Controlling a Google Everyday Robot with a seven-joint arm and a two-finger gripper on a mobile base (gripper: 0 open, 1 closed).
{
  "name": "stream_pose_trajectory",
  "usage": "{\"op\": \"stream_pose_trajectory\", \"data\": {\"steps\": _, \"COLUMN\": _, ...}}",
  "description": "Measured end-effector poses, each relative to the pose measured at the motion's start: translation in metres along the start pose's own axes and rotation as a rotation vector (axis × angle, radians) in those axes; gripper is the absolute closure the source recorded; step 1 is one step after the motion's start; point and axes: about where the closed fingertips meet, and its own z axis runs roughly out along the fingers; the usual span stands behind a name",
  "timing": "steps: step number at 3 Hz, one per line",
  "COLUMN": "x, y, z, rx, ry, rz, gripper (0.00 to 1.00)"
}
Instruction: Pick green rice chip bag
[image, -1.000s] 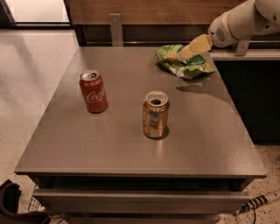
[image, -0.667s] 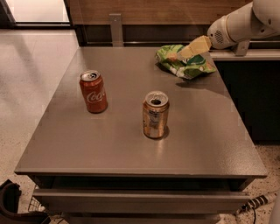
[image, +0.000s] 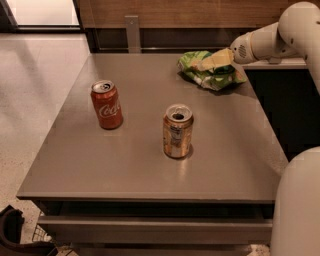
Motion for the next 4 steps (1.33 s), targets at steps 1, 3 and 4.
{"op": "stream_pose_trajectory", "data": {"steps": 1, "x": 0.017, "y": 0.001, "z": 0.013, "rx": -0.033, "ry": 0.005, "rz": 0.047, "gripper": 0.02}}
{"op": "stream_pose_trajectory", "data": {"steps": 3, "x": 0.039, "y": 0.003, "z": 0.028, "rx": -0.048, "ry": 0.018, "rz": 0.079, "gripper": 0.47}}
{"op": "stream_pose_trajectory", "data": {"steps": 4, "x": 0.039, "y": 0.003, "z": 0.028, "rx": -0.048, "ry": 0.018, "rz": 0.079, "gripper": 0.70}}
